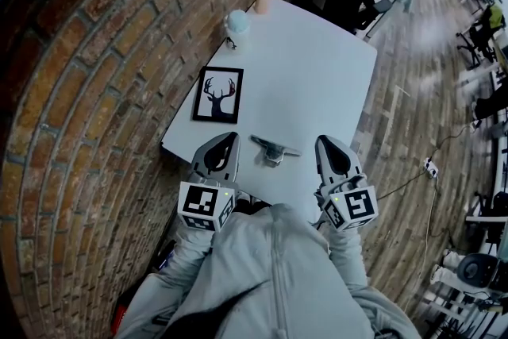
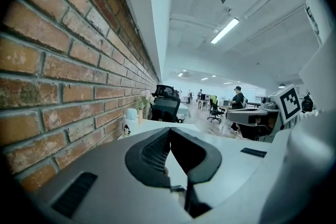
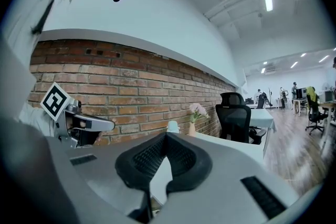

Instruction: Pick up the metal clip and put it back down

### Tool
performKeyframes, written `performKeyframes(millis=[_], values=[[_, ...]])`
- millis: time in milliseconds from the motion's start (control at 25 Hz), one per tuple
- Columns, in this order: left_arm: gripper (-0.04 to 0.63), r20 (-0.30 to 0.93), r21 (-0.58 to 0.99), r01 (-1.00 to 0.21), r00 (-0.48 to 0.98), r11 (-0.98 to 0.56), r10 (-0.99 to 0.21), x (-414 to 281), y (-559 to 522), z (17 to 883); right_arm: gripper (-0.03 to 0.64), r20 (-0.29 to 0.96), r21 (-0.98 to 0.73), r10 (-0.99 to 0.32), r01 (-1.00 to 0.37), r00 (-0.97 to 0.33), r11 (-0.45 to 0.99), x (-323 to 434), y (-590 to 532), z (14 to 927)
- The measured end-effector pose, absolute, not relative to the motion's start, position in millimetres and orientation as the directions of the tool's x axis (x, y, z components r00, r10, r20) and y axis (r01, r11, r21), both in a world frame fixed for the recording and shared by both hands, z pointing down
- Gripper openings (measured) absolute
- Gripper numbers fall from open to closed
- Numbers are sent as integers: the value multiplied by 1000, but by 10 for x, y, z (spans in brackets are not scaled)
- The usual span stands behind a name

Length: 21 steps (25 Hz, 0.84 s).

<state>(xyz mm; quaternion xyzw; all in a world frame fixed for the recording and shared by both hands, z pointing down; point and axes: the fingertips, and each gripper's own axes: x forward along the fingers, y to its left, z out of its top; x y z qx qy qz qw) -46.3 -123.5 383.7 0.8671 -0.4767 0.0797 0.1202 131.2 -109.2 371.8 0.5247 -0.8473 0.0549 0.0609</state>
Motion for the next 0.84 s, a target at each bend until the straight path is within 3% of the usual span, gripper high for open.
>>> performKeyframes(millis=[840], values=[[26,271,119,-848,529,-517,-805,-462,-1109,3838,23,156,-40,-885,-898,-439,439,1324,-965,3709]])
